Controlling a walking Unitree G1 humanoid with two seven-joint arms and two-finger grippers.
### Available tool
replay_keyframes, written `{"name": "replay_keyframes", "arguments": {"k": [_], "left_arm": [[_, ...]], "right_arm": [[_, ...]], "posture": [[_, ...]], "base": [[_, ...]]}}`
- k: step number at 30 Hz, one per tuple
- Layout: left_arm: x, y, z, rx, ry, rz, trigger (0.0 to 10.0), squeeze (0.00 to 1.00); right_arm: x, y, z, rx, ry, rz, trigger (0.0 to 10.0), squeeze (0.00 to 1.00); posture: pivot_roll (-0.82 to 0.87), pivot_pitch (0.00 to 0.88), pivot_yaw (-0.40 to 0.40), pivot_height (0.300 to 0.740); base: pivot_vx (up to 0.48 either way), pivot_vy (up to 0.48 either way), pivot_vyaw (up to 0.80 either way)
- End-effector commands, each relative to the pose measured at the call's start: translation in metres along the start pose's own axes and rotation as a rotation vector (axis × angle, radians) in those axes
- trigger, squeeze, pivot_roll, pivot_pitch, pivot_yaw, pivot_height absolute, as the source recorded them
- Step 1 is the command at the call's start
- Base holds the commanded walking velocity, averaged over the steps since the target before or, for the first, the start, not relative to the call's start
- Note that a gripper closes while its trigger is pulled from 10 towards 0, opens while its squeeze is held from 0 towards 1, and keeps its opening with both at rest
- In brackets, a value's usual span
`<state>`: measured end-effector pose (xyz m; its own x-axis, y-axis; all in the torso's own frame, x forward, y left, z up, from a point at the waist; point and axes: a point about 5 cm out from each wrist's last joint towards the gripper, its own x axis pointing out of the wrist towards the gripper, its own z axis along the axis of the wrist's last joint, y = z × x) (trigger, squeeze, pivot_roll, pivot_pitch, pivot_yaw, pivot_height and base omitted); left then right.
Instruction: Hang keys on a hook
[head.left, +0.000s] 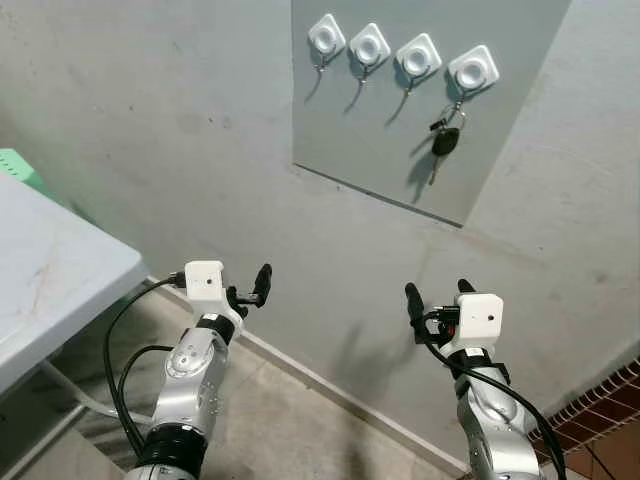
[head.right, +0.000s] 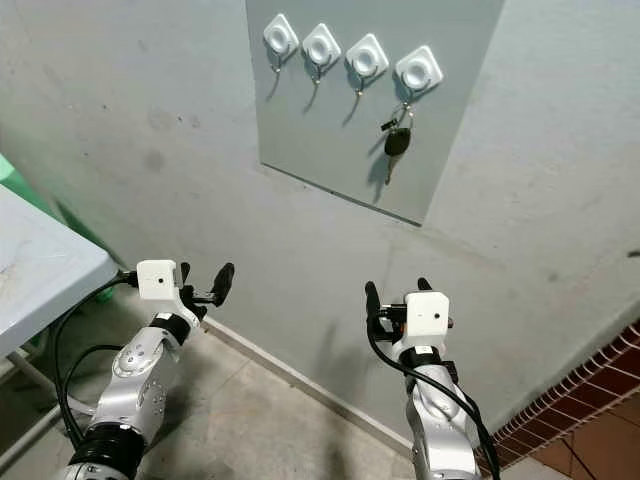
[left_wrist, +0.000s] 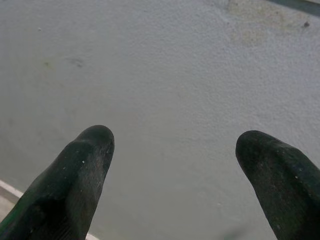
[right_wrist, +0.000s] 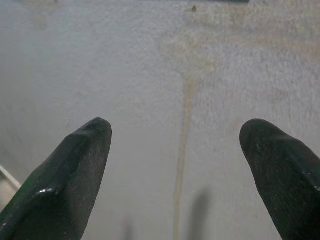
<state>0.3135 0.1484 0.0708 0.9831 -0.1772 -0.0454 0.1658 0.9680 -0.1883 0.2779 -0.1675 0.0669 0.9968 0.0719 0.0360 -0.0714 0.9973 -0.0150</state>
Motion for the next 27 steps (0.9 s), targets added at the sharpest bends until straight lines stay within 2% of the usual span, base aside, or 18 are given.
{"name": "replay_keyframes", "arguments": {"k": [1, 27], "left_arm": [[0.000, 0.000, 0.004, 0.007, -0.008, -0.015, 10.0, 0.00], [0.006, -0.005, 0.017, 0.010, -0.035, -0.030, 10.0, 0.00]], "right_arm": [[0.003, -0.001, 0.008, -0.004, -0.025, 0.006, 10.0, 0.00], [0.006, 0.005, 0.018, 0.004, -0.040, 0.041, 10.0, 0.00]], "posture": [[-0.11, 0.000, -0.012, 0.740], [-0.10, 0.000, -0.016, 0.740]], "base": [[0.000, 0.000, 0.80], [0.000, 0.000, 0.80]]}}
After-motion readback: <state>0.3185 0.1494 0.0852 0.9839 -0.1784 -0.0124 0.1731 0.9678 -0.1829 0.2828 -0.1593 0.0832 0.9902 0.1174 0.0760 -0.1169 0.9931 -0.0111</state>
